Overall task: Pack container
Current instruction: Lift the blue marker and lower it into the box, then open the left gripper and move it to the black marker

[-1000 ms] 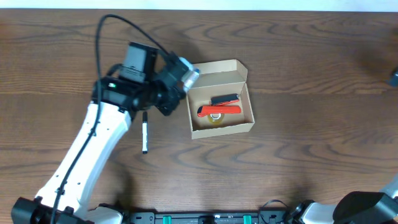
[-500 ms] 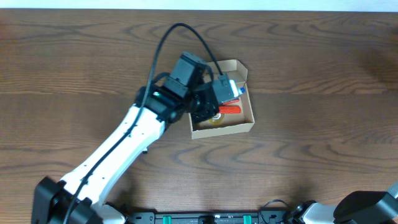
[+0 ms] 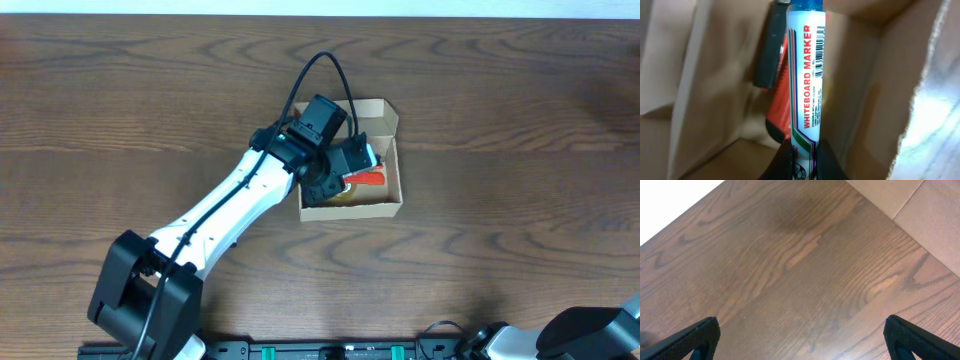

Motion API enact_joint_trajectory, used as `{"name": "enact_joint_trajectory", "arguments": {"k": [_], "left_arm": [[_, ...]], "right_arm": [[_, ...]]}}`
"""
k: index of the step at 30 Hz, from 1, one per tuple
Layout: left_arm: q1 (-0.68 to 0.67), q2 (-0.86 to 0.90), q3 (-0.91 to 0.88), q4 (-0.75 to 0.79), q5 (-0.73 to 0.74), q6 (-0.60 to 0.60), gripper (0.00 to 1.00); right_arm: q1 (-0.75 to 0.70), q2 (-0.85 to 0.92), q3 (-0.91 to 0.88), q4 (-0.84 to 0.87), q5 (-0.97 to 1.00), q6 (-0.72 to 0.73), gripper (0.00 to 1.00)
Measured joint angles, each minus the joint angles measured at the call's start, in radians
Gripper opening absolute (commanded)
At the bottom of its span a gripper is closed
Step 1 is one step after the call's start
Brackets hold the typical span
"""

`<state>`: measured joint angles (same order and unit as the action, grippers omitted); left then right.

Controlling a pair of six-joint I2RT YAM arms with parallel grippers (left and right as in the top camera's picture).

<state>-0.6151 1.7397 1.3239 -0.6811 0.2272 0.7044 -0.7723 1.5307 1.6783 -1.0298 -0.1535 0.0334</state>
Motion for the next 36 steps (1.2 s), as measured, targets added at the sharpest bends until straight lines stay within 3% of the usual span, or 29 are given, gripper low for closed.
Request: {"name": "enact_joint_trajectory", "arguments": {"k": [23, 24, 26, 34, 36], "left_arm": [[-0.046, 0.112, 0.008, 0.062, -0.021, 0.063, 0.07], [-0.049, 0.118, 0.008, 0.062, -0.022, 0.063, 0.09], [-0.05, 0.124, 0.008, 0.061, -0.022, 0.069, 0.26], [-0.049, 0.164, 0.011, 0.044, -0.073, 0.079, 0.45], [-0.049, 0.164, 0.013, 0.036, -0.097, 0.075, 0.45]], "right_arm": [[0.0, 0.0, 0.0, -0.001, -0.033, 0.0, 0.99], [0.0, 0.0, 0.0, -0.001, -0.033, 0.0, 0.99], [0.0, 0.0, 0.0, -0.001, -0.033, 0.0, 0.99], [0.0, 0.0, 0.0, -0.001, -0.034, 0.0, 0.99], [0.0, 0.0, 0.0, -0.001, -0.034, 0.0, 0.99]]}}
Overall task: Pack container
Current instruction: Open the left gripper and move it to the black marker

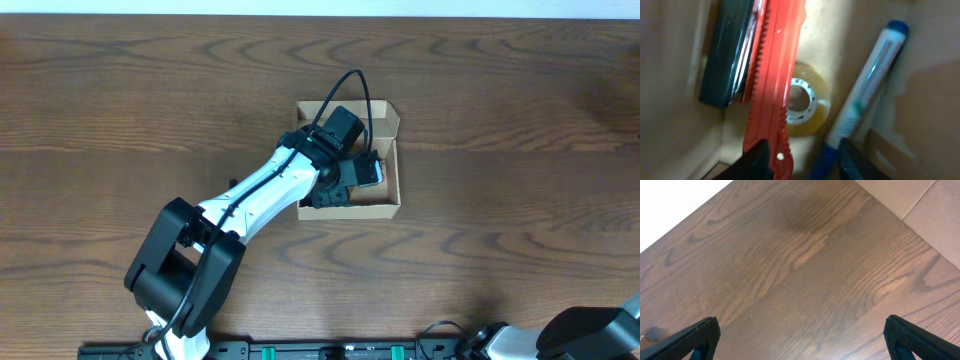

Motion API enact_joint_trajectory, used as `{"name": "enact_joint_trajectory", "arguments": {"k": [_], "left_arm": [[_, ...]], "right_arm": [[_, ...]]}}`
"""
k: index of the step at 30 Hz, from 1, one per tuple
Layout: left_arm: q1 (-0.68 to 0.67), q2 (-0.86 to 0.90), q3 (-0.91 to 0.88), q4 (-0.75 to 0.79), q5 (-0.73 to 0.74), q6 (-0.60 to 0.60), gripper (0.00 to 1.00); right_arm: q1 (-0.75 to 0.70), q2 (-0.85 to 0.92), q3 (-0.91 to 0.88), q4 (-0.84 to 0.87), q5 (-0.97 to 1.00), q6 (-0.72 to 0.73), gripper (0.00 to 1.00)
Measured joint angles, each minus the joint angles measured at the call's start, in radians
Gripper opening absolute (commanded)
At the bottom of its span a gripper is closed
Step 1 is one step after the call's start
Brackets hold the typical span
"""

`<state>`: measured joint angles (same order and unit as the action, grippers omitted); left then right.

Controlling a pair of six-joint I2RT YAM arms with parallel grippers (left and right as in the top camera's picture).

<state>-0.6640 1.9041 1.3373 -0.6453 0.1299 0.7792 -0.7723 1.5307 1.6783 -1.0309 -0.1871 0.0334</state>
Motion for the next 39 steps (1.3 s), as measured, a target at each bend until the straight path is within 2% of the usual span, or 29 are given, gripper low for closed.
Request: {"name": "enact_joint_trajectory", "arguments": {"k": [4, 10, 14, 17, 20, 23, 26, 28, 31, 34, 39], "left_arm": [[0.0, 0.0, 0.043, -0.068, -0.031, -0.02, 0.48], [0.0, -0.005, 0.272, -0.251, -0.072, -0.047, 0.47], [0.007, -0.031, 0.435, -0.365, -0.116, -0.058, 0.57], [0.038, -0.059, 0.536, -0.48, -0.154, -0.089, 0.76], [0.118, -0.074, 0.614, -0.618, -0.171, -0.159, 0.75], [0.274, -0.077, 0.675, -0.74, -0.16, -0.27, 0.75], [0.438, -0.077, 0.704, -0.806, -0.138, -0.415, 0.64], [0.545, -0.077, 0.708, -0.846, -0.107, -0.509, 0.63], [0.648, -0.077, 0.699, -0.861, -0.088, -0.616, 0.6], [0.669, -0.087, 0.65, -0.831, -0.084, -0.689, 0.6], [0.617, -0.157, 0.402, -0.613, -0.085, -0.782, 0.61]], "right_arm": [[0.0, 0.0, 0.0, 0.0, 0.0, 0.0, 0.99], [0.0, 0.0, 0.0, 0.0, -0.002, 0.0, 0.99], [0.0, 0.0, 0.0, 0.0, -0.004, 0.0, 0.99], [0.0, 0.0, 0.0, 0.0, -0.004, -0.001, 0.99], [0.0, 0.0, 0.0, 0.0, -0.008, -0.004, 0.99], [0.0, 0.0, 0.0, 0.0, -0.022, -0.009, 0.99], [0.0, 0.0, 0.0, 0.002, -0.032, -0.015, 0.99], [0.0, 0.0, 0.0, 0.002, -0.038, -0.016, 0.99], [0.0, 0.0, 0.0, 0.002, -0.043, -0.017, 0.99], [0.0, 0.0, 0.0, 0.002, -0.045, -0.019, 0.99], [0.004, 0.0, 0.0, 0.003, -0.046, -0.02, 0.99]]}}
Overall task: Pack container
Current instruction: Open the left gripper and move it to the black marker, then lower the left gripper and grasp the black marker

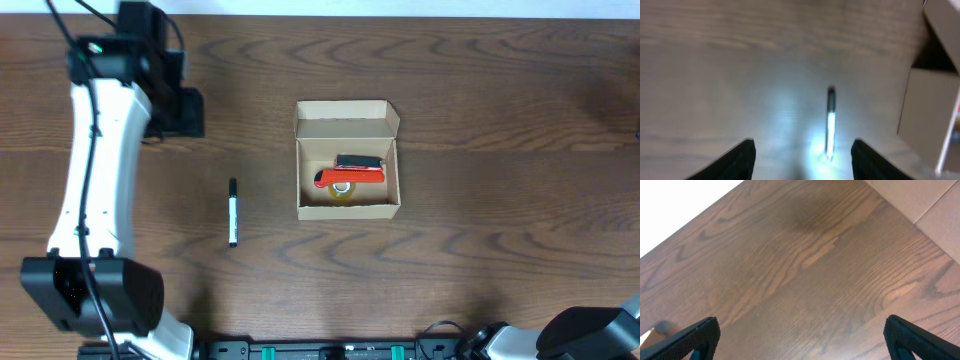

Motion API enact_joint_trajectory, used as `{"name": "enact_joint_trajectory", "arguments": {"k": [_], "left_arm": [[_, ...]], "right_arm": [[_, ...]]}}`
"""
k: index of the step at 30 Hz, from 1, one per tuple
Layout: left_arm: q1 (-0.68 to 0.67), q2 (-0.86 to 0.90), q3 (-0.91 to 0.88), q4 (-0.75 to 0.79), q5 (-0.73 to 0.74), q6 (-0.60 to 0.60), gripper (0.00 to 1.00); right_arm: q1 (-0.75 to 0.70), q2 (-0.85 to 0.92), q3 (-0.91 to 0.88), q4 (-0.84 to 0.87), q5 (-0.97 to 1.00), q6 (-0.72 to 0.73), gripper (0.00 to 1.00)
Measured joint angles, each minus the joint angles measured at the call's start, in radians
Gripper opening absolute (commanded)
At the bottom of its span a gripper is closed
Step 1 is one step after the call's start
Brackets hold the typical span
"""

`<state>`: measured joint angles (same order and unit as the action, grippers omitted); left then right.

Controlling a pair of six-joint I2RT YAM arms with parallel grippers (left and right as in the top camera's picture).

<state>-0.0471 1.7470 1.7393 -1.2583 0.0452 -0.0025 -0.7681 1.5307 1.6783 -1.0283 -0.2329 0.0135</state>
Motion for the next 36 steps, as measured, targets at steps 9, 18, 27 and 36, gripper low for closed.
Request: {"name": "enact_joint_trajectory", "arguments": {"k": [9, 18, 27, 36], "left_arm": [[-0.13, -0.243, -0.558, 0.379, 0.004, -0.084, 0.66], [-0.14, -0.279, -0.837, 0.559, 0.005, -0.115, 0.78], [-0.14, -0.264, -0.841, 0.64, 0.005, -0.138, 0.79], [-0.14, -0.134, -0.841, 0.644, 0.009, -0.185, 0.78]], "right_arm": [[0.008, 0.0, 0.0, 0.0, -0.003, -0.007, 0.99], [0.011, 0.0, 0.0, -0.001, -0.003, -0.008, 0.99], [0.024, 0.0, 0.0, -0.003, -0.003, -0.014, 0.99], [0.027, 0.0, 0.0, -0.004, -0.003, -0.024, 0.99]]}}
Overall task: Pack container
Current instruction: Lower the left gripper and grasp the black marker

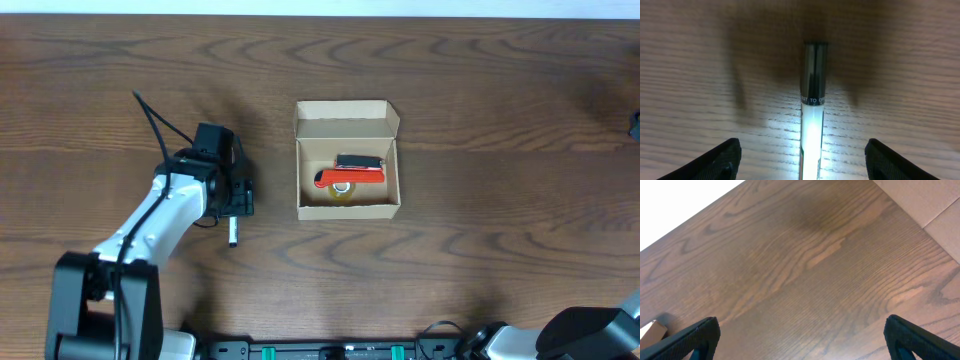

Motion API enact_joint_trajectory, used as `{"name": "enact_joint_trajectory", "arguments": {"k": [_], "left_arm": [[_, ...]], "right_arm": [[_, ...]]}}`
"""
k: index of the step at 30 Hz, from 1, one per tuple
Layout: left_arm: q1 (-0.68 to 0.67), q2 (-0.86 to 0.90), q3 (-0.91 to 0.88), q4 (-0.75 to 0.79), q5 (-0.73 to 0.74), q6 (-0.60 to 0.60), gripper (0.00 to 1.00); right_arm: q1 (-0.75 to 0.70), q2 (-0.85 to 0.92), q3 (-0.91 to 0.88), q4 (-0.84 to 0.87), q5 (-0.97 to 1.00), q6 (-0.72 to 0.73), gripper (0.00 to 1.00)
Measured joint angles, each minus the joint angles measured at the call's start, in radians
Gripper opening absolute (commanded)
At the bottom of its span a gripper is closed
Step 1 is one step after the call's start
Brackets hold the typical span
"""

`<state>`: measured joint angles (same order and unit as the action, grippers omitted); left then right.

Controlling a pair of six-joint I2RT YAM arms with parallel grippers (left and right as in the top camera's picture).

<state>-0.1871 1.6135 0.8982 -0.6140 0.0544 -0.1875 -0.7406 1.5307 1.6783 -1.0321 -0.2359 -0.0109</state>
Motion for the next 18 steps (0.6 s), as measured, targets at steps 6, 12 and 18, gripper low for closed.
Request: {"name": "enact_joint_trajectory", "arguments": {"k": [6, 12, 18], "left_arm": [[0.0, 0.037, 0.0, 0.002, 0.02, -0.022, 0.73], [0.0, 0.05, 0.0, -0.001, 0.026, -0.026, 0.73], [0.0, 0.058, 0.0, -0.008, 0.029, -0.042, 0.72]], "right_arm": [[0.0, 0.0, 0.0, 0.0, 0.0, 0.0, 0.99], [0.0, 0.0, 0.0, 0.0, 0.0, 0.0, 0.99], [0.0, 0.0, 0.0, -0.002, 0.0, 0.0, 0.99]]}}
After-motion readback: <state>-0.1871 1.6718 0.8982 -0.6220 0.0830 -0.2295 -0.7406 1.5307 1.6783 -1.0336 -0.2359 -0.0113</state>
